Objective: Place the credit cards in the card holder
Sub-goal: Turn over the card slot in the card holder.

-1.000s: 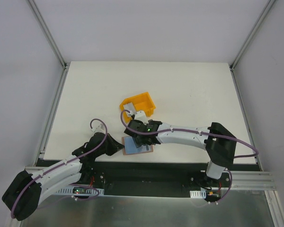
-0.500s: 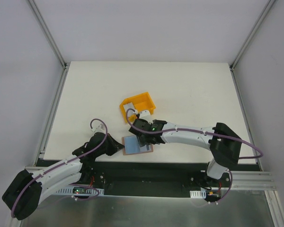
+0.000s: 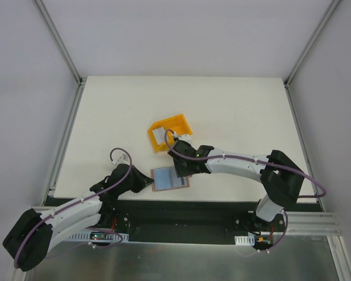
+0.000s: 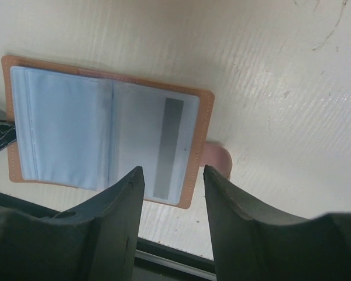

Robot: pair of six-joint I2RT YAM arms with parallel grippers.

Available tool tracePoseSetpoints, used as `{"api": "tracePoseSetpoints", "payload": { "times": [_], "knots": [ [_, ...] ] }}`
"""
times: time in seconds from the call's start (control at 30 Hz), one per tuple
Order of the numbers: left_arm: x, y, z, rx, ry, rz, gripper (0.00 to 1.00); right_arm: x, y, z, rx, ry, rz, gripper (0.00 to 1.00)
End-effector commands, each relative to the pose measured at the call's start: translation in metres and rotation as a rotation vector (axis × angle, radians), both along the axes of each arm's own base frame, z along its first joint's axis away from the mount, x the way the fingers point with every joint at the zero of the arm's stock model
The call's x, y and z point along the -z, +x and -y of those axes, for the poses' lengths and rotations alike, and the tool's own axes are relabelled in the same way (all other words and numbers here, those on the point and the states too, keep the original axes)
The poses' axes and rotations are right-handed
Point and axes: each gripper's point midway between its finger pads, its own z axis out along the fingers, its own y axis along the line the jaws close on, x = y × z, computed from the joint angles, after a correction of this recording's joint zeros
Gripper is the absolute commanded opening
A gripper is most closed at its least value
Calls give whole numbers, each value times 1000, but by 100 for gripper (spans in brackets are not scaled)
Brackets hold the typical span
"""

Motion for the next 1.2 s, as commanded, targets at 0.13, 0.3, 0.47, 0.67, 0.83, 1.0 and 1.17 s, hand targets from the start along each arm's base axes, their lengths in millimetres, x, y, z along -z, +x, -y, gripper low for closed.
{"api": "tracePoseSetpoints", "payload": {
  "times": [0.13, 0.3, 0.47, 0.67, 0.83, 1.0, 1.17],
  "knots": [
    [14, 3, -12, -121, 6, -53, 0, 4, 3, 17, 28, 33, -45, 43],
    [14, 4, -8, -106, 14, -61, 0, 17, 12, 40, 62, -5, -57, 42],
    [15, 4, -3, -94, 10, -81, 0, 17, 27, 51, 60, -16, -60, 42],
    [9, 11, 3, -87, -3, -66, 0, 8, 35, 47, 21, 16, -63, 43],
    [11, 10, 1, -88, 9, -67, 0, -13, 29, 24, -74, 152, -69, 48],
    [14, 8, -2, -87, 16, -67, 0, -57, 28, 13, -131, 273, -5, 54],
    [17, 6, -6, -91, 23, -59, 0, -93, 52, 12, -125, 306, 86, 58]
  ]
}}
